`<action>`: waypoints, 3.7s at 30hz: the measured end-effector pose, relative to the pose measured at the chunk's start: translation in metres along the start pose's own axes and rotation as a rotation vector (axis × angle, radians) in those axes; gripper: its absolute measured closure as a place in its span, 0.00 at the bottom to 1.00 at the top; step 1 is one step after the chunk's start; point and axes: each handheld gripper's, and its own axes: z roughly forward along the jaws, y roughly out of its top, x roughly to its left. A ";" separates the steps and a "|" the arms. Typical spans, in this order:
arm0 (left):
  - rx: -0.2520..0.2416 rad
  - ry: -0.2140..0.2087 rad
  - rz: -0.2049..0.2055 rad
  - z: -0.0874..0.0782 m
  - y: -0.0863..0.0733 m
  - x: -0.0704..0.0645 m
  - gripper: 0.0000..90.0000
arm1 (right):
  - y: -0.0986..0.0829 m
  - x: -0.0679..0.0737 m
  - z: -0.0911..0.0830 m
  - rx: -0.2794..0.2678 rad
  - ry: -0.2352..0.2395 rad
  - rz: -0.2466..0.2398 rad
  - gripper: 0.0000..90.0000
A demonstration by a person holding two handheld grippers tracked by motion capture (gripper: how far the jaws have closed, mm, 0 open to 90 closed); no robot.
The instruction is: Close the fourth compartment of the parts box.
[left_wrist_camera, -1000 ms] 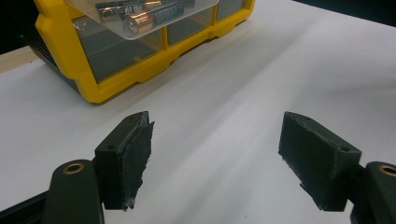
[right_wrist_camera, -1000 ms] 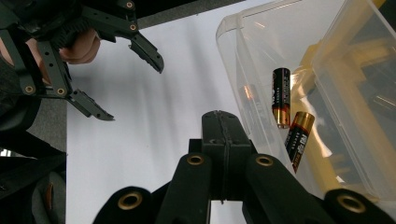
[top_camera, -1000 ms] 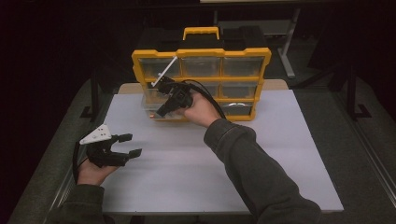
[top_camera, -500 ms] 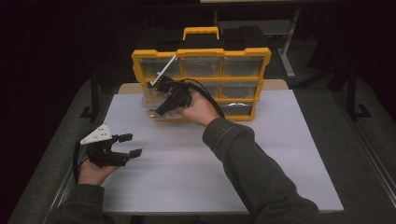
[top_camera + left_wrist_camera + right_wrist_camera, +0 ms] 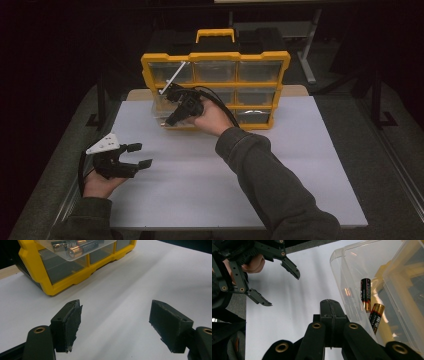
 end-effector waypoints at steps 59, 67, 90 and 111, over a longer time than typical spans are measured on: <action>0.013 -0.001 0.001 0.000 -0.001 0.000 0.28 | 0.009 -0.039 0.002 -0.036 -0.068 0.051 0.99; 0.012 0.003 0.002 0.000 -0.001 0.000 0.28 | 0.010 -0.043 0.003 -0.036 -0.094 0.051 0.99; 0.006 0.007 0.001 -0.001 -0.001 0.000 0.28 | 0.002 -0.055 -0.015 -0.031 -0.239 0.075 0.99; 0.019 0.001 0.002 -0.001 -0.001 -0.001 0.28 | -0.011 -0.055 -0.014 -0.093 -0.209 0.072 0.88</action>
